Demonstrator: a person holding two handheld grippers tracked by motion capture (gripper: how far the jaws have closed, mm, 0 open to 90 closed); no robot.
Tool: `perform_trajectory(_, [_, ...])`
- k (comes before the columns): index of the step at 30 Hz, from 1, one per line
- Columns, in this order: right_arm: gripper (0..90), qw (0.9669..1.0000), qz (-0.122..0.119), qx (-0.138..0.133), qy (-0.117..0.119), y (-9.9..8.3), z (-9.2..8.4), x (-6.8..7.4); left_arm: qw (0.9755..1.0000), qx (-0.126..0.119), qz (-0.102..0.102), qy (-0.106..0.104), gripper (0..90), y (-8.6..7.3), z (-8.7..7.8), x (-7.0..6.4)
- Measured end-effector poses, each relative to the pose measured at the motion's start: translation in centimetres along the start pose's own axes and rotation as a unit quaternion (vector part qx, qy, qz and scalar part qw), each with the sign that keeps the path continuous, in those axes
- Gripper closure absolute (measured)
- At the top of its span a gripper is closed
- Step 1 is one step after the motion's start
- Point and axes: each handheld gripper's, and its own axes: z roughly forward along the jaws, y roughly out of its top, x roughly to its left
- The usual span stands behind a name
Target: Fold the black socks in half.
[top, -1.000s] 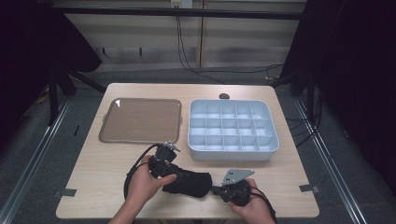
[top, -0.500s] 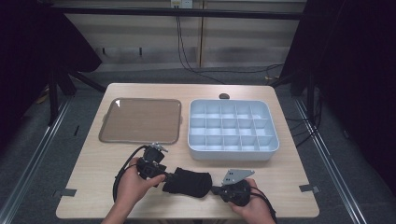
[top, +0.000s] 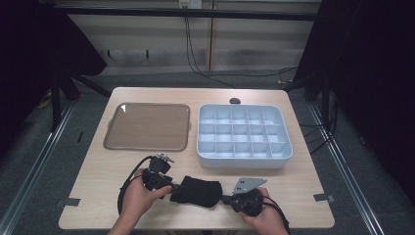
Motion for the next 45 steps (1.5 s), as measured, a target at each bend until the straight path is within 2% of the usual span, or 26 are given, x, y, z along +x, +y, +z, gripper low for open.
perform_trajectory(9, [90.0, 1.0000, 0.000, 0.000, -0.001, 0.0, 0.0, 0.0, 1.0000, 0.004, -0.001, 0.003, 45.7, -0.1, 0.5, -0.2])
perform_trajectory(23, [90.0, 1.0000, -0.001, 0.001, 0.000, 0.0, 0.0, 0.0, 0.9998, 0.006, 0.010, 0.013, 49.7, -0.3, 0.8, -0.3])
perform_trajectory(25, [90.0, 1.0000, -0.001, 0.001, -0.001, 0.0, 0.0, 0.0, 0.9997, 0.009, 0.016, 0.015, 52.1, -0.3, 0.8, -0.4])
perform_trajectory(30, [90.0, 1.0000, -0.001, 0.001, -0.001, 0.0, 0.0, 0.0, 0.9998, 0.007, 0.012, 0.015, 55.7, -0.3, 0.8, -0.5])
perform_trajectory(36, [90.0, 1.0000, 0.000, 0.001, 0.000, 0.0, 0.0, 0.0, 0.9995, 0.016, 0.018, 0.020, 63.6, -0.2, 0.9, -0.9])
perform_trajectory(41, [90.0, 1.0000, 0.000, 0.001, -0.001, 0.0, 0.0, 0.0, 0.9997, 0.017, 0.014, 0.009, 70.4, -0.2, 1.0, -1.0])
perform_trajectory(42, [90.0, 1.0000, -0.001, 0.001, -0.001, 0.0, 0.0, 0.1, 0.9997, 0.019, 0.014, 0.000, 74.6, -0.2, 1.1, -0.9])
perform_trajectory(43, [90.0, 1.0000, -0.001, 0.001, -0.001, 0.0, 0.0, 0.1, 0.9997, 0.019, 0.014, 0.000, 76.6, -0.2, 1.1, -0.9])
perform_trajectory(45, [90.0, 1.0000, -0.001, 0.002, -0.002, 0.0, 0.0, 0.1, 0.9997, 0.020, 0.016, -0.003, 77.7, -0.2, 1.1, -0.9])
